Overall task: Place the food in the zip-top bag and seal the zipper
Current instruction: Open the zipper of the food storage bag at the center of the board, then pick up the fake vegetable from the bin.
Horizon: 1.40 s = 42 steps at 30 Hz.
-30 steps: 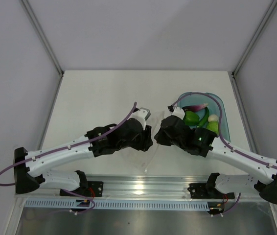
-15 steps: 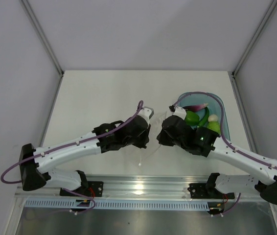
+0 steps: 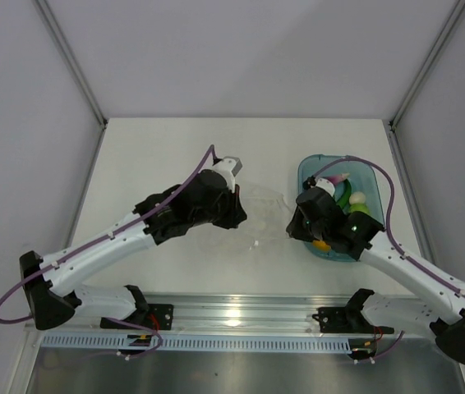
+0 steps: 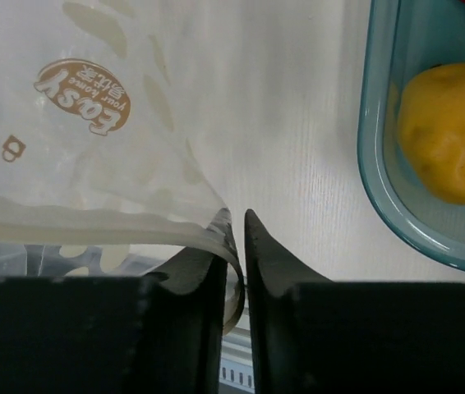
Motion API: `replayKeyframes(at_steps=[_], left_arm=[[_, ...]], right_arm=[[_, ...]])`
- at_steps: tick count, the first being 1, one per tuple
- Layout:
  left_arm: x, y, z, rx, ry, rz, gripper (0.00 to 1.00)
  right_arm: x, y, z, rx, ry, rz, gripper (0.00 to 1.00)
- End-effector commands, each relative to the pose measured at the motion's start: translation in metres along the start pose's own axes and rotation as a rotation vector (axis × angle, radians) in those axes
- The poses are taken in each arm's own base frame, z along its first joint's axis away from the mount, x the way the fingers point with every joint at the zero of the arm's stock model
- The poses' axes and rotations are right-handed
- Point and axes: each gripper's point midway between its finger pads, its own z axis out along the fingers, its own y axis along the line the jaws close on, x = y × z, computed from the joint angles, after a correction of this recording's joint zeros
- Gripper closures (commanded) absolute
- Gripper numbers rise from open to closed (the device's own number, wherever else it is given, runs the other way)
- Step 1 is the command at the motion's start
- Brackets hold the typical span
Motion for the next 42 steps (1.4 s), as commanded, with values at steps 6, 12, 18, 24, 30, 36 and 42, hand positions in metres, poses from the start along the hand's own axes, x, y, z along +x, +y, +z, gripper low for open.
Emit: replayKeyframes(at_steps=[6,12,18,24,30,36,42], left_arm=[[-0.016,-0.016,0.008,0.027,0.001,-0.050,1.00],[-0.039,-0.012,0.021,-0.018,-0.023,-0.071,0.99],[-0.051,0.007,0.037,-0.090,-0.031,-0.067,0.99],[-0.059,0.016,0.045,-0.122,-0.038,-0.078,1.00],[-0.072,0.015,0.030,-0.127,-0.084,-0.069,0.99],[-0.072,0.010,0.026,-0.099,-0.076,-0.064,0.99],[-0.062,0.015,0.031,-0.106,-0.059,-0.066,0.99]], right_arm=[[-0.008,0.023,0.003,-0.047,0.052,-0.096,0.27],[-0.021,0.044,-0.022,-0.101,0.020,-0.109,0.02],[-0.045,0.053,-0.069,-0.182,-0.060,-0.083,0.01],[-0.074,0.031,-0.102,-0.144,-0.145,-0.008,0.01],[-0.115,-0.046,-0.083,0.049,-0.178,0.111,0.01],[-0.120,-0.116,-0.024,0.137,-0.067,0.218,0.06],[-0.143,-0.140,0.025,0.206,-0.123,0.271,0.13]])
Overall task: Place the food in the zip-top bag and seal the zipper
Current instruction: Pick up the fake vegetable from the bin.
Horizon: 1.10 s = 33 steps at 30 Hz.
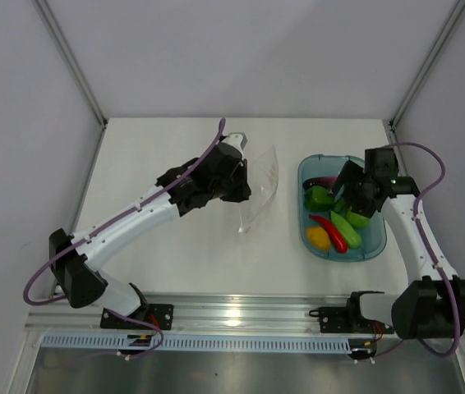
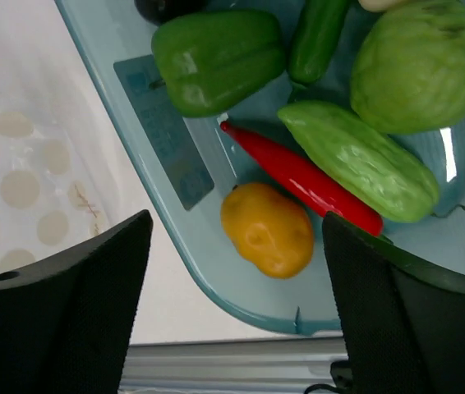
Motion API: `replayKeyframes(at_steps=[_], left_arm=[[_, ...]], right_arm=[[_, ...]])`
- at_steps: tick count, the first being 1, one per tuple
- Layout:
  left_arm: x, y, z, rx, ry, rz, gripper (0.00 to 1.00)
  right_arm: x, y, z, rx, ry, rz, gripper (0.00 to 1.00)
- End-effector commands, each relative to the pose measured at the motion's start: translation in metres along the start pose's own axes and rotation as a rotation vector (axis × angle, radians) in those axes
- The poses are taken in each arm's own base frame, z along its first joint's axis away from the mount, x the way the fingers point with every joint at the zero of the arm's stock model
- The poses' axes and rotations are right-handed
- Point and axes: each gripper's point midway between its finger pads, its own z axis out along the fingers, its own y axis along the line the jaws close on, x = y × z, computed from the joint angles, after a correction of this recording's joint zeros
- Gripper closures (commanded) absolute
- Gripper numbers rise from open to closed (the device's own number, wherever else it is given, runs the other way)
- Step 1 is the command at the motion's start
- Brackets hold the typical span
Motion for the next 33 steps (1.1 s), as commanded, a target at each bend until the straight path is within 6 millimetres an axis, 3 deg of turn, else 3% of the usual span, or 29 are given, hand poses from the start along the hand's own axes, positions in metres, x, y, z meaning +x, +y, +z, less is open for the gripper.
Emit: replayKeyframes(at_steps=[1,8,10,16,18,19,24,29,33], left_arm=[[-0.007,-0.003,-0.013,0.038,-0.035,0.006,0.99],[-0.005,-0.012,-0.020,0.110,-0.051,-0.018,0.99],[-0.005,-0.010,-0.020,0.101,-0.052,-0.018,0.99],[-0.005,-0.004,-0.021,0.078,-0.062,-0.018,0.99],[-0.002,-0.003,-0.021,0.078,-0.059,-0.017,0.99],[-0.002,-0.003,-0.021,0.078,-0.059,-0.016,0.99],[-0.001,0.001,-0.018,0.064,-0.055,-0.004,0.99],[-0.001,0.002,-0.016,0.056,-0.057,0.001,0.99],[-0.001,0.002,-0.016,0.056,-0.057,0.002,0.99]], right_arm=[[-0.033,0.019,0.029,-0.060,-0.089,0.027,0.17],[-0.079,0.029,0.097,-0.010,-0.174,0.201,0.18],[-0.082,0.032,0.123,-0.018,-0.146,0.255,0.21],[-0.105,0.044,0.165,-0.049,-0.154,0.338,0.24],[-0.102,0.035,0.185,0.007,-0.127,0.333,0.24],[-0.113,0.024,0.187,0.029,-0.138,0.351,0.24],[-0.108,0.016,0.211,0.041,-0.107,0.368,0.24],[-0.100,0.010,0.220,0.052,-0.102,0.375,0.24],[-0.090,0.011,0.233,0.036,-0.062,0.359,0.40]])
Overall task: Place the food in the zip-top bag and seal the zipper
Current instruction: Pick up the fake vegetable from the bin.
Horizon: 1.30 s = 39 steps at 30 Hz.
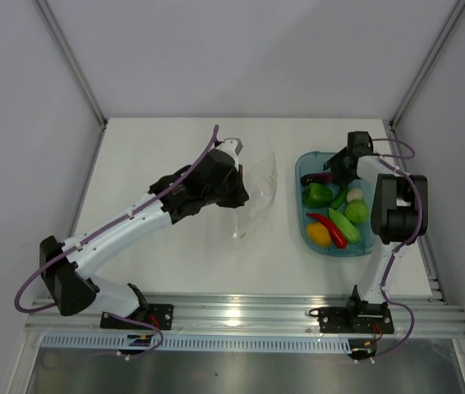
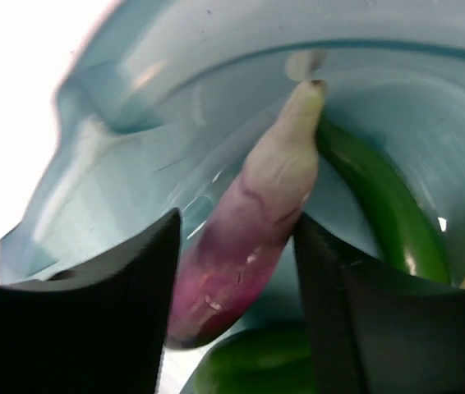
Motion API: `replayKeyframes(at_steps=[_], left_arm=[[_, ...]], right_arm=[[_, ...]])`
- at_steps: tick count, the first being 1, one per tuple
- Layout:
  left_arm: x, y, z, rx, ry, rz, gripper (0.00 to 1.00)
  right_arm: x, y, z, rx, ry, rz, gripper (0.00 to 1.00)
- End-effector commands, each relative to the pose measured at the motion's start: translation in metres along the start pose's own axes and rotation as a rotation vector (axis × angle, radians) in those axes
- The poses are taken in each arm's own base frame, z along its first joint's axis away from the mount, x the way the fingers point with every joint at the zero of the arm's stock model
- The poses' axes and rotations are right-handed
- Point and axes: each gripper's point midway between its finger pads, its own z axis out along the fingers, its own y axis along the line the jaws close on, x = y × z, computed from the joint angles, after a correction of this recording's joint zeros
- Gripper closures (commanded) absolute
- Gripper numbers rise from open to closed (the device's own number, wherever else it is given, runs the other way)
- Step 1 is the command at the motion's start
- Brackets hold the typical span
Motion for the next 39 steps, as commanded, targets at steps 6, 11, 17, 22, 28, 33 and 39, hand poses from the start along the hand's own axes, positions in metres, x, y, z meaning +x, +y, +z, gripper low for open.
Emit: replayKeyframes(at_steps=[6,11,17,22,28,33,39], left_arm=[[-0.011,0.002,-0.007,-0.002,-0.046,0.014,0.99],[-0.009,0.004,-0.006,-0.013,-0.035,0.022,0.99],[-0.009,0.014,-0.006,-0.081,-0.009,0.048,1.00],[-0.008,0.017,-0.008,-0.094,-0.011,0.049,0.99],[-0.007,0.017,-0.006,-0.103,0.003,0.044,0.99],[-0.003,0.018,-0.002,-0.111,0.020,0.040,0.99],[0.003,0.020,0.004,-0.126,0.041,0.034,1.00]], right_arm=[[0.006,0.014,0.007,-0.046,-0.001,-0.036,0.65],[-0.013,0.021,-0.029,-0.050,-0.092,-0.082,0.93],[-0.034,0.043,-0.109,-0.090,-0.218,-0.193,0.96],[-0.035,0.059,-0.173,-0.128,-0.305,-0.273,0.96],[-0.004,0.066,-0.259,-0.199,-0.365,-0.341,0.97],[0.038,0.089,-0.320,-0.360,-0.349,-0.364,1.00],[0.079,0.110,-0.360,-0.431,-0.367,-0.408,0.99]])
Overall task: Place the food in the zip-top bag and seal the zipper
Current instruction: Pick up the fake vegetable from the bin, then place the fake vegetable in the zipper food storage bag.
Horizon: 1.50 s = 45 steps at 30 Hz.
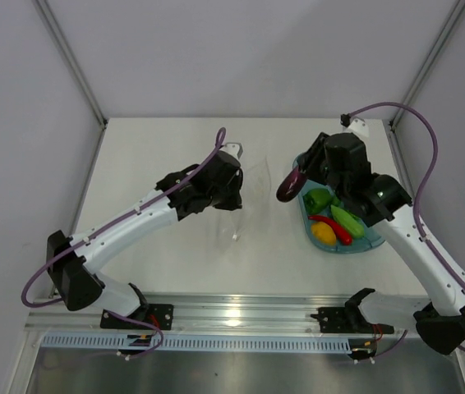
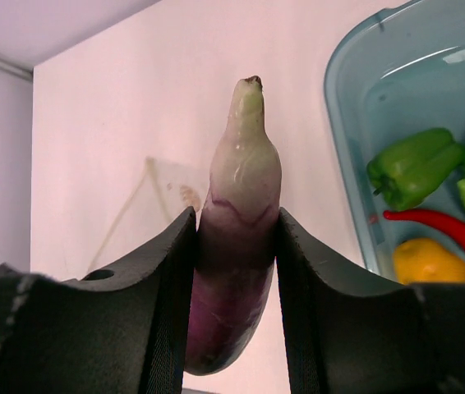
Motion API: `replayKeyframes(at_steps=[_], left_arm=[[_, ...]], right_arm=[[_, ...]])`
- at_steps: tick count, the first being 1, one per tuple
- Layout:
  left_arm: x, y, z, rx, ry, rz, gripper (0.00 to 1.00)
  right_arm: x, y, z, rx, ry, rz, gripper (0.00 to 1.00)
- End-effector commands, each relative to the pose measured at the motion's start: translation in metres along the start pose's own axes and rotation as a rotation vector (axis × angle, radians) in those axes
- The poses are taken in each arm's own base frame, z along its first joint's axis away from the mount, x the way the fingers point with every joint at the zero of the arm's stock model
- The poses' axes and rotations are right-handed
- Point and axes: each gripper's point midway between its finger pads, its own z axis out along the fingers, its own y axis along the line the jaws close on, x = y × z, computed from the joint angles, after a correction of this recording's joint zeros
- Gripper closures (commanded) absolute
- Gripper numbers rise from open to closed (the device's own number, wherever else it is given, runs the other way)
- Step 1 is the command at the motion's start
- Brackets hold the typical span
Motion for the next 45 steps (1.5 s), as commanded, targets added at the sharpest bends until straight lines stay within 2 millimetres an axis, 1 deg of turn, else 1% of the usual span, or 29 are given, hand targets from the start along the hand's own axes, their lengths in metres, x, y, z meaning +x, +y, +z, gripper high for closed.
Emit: replayKeyframes(at_steps=[1,2,7,10,14,19,20,24,27,28,30,31,32,34,36,40,43,45], left_arm=[[-0.012,-0.004,-0.003,-0.001,-0.023,-0.009,0.99],[-0.012,-0.004,-0.003,-0.002,-0.024,-0.011,1.00],[-0.010,-0.004,-0.002,-0.007,-0.014,-0.017,1.00],[-0.010,-0.003,-0.002,-0.011,-0.011,-0.020,0.99],[-0.011,-0.005,-0.004,-0.005,-0.017,-0.029,1.00],[-0.009,-0.004,-0.004,-0.003,-0.012,-0.034,0.99],[-0.010,-0.005,-0.005,-0.003,-0.015,-0.036,0.99],[-0.009,-0.003,-0.004,-0.008,-0.013,-0.041,0.99],[-0.011,-0.004,-0.006,-0.006,-0.021,-0.044,0.99],[-0.014,-0.004,-0.008,-0.004,-0.031,-0.044,0.99],[-0.014,-0.004,-0.008,-0.004,-0.034,-0.043,0.99],[-0.015,-0.004,-0.008,-0.005,-0.035,-0.042,0.99],[-0.014,-0.004,-0.008,-0.003,-0.033,-0.040,0.99],[-0.013,-0.004,-0.006,-0.003,-0.030,-0.040,0.99],[-0.013,-0.004,-0.006,0.001,-0.033,-0.040,0.99],[-0.014,-0.004,-0.009,0.009,-0.045,-0.045,0.99],[-0.014,-0.005,-0.011,0.018,-0.050,-0.048,0.99],[-0.013,-0.005,-0.012,0.020,-0.047,-0.048,0.99]], right_arm=[[-0.008,0.014,-0.017,0.025,-0.060,0.005,0.99],[-0.003,0.024,-0.020,0.011,-0.058,-0.010,0.99],[0.006,0.051,-0.019,-0.004,-0.071,-0.039,0.99],[0.007,0.060,-0.018,-0.005,-0.085,-0.041,0.98],[0.023,0.065,0.001,0.024,-0.052,-0.063,0.99],[0.040,0.070,0.018,0.043,-0.028,-0.073,0.98],[0.046,0.071,0.024,0.051,-0.015,-0.078,0.98],[0.063,0.073,0.029,0.053,0.036,-0.088,0.97],[0.084,0.075,0.029,0.036,0.118,-0.100,0.94],[0.092,0.077,0.026,0.019,0.154,-0.106,0.91],[0.102,0.075,0.022,0.010,0.191,-0.117,0.86],[0.102,0.076,0.018,-0.003,0.199,-0.117,0.84],[0.106,0.077,0.015,-0.019,0.224,-0.118,0.84],[0.108,0.078,0.010,-0.040,0.246,-0.120,0.83],[0.117,0.080,0.007,-0.063,0.295,-0.124,0.83],[0.132,0.076,0.008,-0.061,0.349,-0.127,0.83],[0.135,0.073,0.008,-0.044,0.347,-0.133,0.83],[0.133,0.078,-0.001,-0.068,0.309,-0.158,0.84]])
